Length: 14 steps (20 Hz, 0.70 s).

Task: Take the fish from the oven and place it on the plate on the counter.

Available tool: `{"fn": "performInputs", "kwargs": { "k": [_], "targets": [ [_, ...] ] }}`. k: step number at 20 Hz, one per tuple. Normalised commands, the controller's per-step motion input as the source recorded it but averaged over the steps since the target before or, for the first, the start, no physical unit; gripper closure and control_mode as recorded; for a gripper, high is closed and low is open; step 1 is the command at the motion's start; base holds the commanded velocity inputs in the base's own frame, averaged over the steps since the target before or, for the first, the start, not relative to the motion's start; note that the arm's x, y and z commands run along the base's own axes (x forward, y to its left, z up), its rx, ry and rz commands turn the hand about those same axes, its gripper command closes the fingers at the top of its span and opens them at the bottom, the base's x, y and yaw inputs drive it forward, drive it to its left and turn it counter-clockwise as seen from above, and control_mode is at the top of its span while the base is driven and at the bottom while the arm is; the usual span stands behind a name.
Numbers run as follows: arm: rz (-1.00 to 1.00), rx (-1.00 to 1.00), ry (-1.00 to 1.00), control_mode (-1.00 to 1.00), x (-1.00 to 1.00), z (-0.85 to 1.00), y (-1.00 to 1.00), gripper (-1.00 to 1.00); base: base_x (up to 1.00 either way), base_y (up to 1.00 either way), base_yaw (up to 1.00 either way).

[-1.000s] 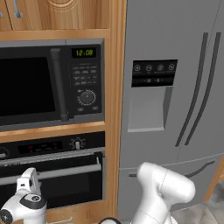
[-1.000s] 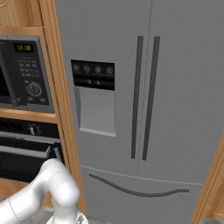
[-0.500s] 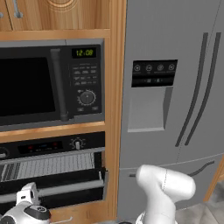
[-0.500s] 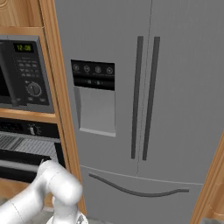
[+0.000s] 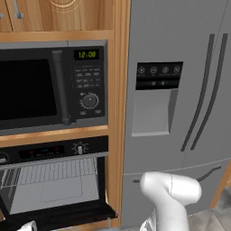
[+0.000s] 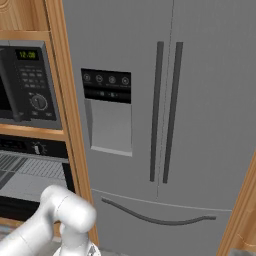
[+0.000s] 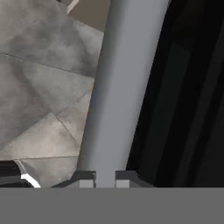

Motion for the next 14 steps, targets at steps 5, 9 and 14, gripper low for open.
{"fn": "performInputs", "kwargs": {
  "k": [5, 9, 14],
  "targets": [
    [0.10, -0.06, 0.21, -1.00, -0.95, -1.00, 0.00, 1.00, 0.00, 0.00, 0.00],
    [0.09, -0.04, 0.13, -1.00, -0.76, -0.78, 0.00, 1.00, 0.00, 0.00, 0.00],
    [0.01, 0.00, 0.01, -1.00, -0.14, -0.03, 0.00, 1.00, 0.00, 0.00, 0.00]
  ]
}}
